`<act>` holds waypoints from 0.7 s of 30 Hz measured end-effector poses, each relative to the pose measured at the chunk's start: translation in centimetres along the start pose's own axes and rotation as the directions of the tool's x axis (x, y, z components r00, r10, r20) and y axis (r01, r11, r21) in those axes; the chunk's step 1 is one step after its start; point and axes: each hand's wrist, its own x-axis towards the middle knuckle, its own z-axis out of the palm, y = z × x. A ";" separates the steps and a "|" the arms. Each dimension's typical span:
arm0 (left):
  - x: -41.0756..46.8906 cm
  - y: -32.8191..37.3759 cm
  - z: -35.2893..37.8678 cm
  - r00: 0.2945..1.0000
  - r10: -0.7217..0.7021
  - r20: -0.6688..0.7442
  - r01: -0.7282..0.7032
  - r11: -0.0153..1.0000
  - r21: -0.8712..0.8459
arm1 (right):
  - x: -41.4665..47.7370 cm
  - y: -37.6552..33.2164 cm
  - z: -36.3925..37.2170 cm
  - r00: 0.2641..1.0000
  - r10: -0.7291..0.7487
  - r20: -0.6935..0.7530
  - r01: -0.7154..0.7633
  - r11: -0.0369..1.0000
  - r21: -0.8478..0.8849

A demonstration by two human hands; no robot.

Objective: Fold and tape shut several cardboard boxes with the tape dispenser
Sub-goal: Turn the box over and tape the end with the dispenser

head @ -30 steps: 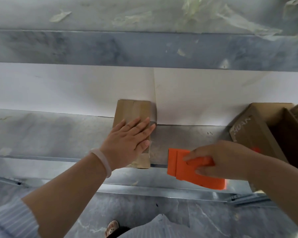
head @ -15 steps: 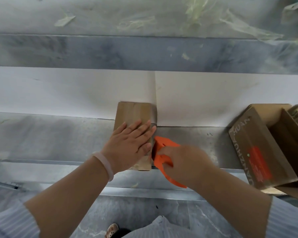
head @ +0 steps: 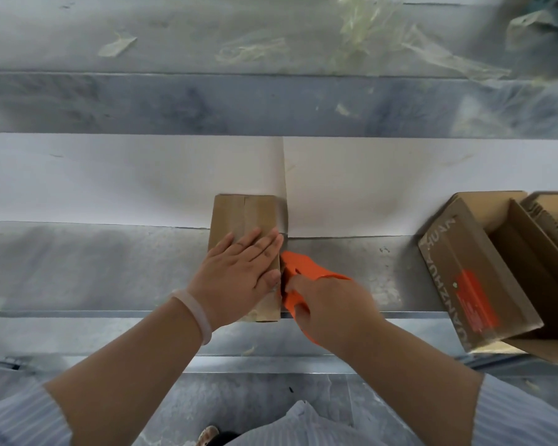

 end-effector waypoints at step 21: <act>-0.6 0.1 -0.5 1.000 0.005 0.004 -0.005 1.000 0.002 | 0.7 11.9 4.0 0.962 -0.019 -0.271 -0.088 0.922 -0.378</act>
